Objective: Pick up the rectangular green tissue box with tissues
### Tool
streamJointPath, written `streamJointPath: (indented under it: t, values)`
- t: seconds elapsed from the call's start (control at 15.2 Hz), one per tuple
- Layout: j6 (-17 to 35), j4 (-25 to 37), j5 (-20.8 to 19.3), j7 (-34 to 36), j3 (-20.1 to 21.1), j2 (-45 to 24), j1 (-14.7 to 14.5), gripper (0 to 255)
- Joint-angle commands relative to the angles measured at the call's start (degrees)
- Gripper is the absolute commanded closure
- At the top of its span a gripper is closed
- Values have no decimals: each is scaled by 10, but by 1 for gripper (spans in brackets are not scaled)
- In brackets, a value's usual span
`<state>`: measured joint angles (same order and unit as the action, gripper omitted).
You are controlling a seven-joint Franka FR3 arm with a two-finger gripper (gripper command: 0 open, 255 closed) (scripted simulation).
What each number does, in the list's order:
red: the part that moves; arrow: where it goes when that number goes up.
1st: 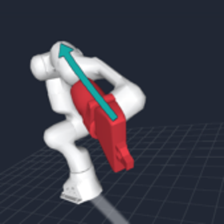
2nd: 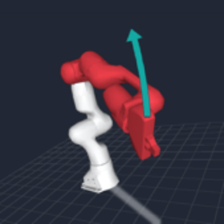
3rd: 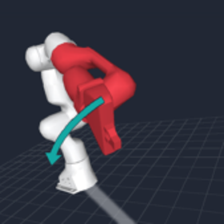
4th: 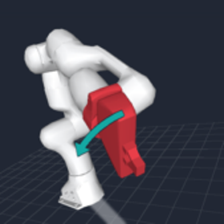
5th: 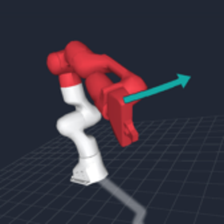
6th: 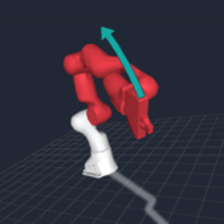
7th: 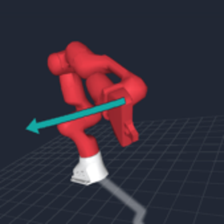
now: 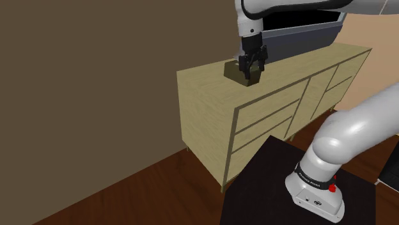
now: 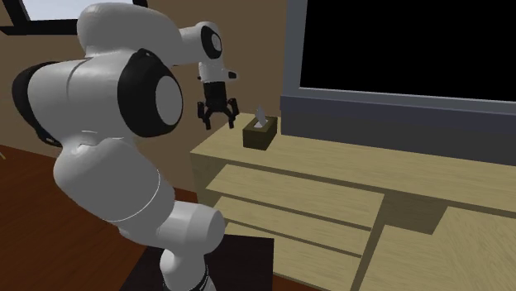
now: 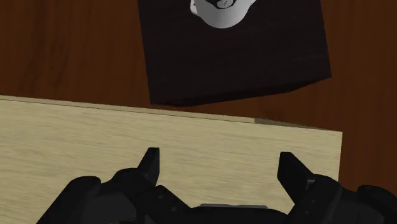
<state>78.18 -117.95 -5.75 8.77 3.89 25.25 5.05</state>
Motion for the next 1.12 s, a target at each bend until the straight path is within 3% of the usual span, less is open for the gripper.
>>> streamJointPath:
  t: [0.0,0.4,0.73,0.79,1.06]
  values:
    - [-21,53,-27,9,0,-48,13,0]
    - [-92,220,-106,34,0,-189,38,0]
    - [-174,395,-180,39,-7,-318,47,0]
    - [-181,411,-186,38,-9,-330,47,0]
    - [-148,363,-179,51,-10,-317,49,0]
